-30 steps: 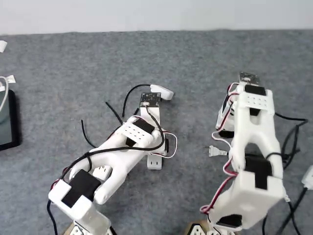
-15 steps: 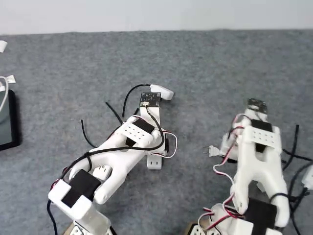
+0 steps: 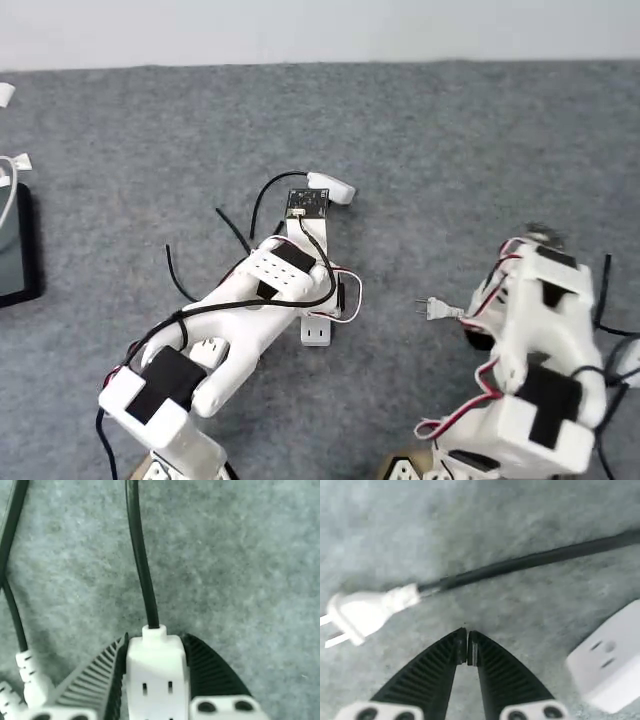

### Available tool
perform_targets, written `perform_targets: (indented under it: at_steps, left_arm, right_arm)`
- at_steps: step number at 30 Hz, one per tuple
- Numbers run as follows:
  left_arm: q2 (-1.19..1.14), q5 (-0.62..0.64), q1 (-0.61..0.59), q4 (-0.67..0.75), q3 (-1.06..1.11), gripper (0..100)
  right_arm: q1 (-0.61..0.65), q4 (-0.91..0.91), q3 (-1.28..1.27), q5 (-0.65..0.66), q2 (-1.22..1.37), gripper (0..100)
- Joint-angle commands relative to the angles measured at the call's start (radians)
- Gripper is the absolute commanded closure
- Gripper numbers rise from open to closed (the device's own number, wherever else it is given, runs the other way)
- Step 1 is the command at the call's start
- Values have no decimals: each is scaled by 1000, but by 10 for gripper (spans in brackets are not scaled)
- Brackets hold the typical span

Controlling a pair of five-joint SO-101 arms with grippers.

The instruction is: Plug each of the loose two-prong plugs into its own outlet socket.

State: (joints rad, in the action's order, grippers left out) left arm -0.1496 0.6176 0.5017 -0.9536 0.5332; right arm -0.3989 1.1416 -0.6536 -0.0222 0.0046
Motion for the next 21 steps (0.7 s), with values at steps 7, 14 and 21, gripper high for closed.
perform_targets:
  at_steps: [7, 14, 21]
  left_arm:
    - [5, -8, -8, 40, -41, 986]
    - [5, -8, -9, 38, -39, 986]
    - [5, -8, -14, 38, -39, 986]
  right_arm:
    - [-168, -81, 203, 17, 143, 983]
    - [-160, -71, 361, 17, 255, 983]
    - [-81, 7, 643, 14, 441, 987]
